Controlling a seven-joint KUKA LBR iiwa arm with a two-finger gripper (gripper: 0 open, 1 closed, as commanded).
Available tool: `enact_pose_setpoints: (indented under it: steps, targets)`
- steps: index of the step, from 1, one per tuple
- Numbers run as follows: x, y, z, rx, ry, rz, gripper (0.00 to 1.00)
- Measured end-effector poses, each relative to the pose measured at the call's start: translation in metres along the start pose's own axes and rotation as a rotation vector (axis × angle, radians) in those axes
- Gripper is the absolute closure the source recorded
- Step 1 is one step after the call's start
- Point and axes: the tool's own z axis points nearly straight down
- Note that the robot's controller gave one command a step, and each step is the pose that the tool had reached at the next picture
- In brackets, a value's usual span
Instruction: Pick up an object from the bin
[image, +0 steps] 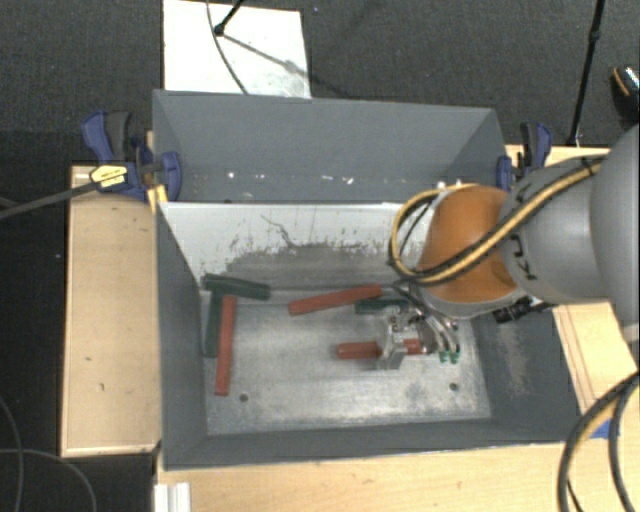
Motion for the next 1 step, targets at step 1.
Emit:
enact_pose_setpoints:
  steps: [1]
  targets:
    - [0.0046, -0.0077, -0.1442, -0.001, -0.009, 0.039, 1.0]
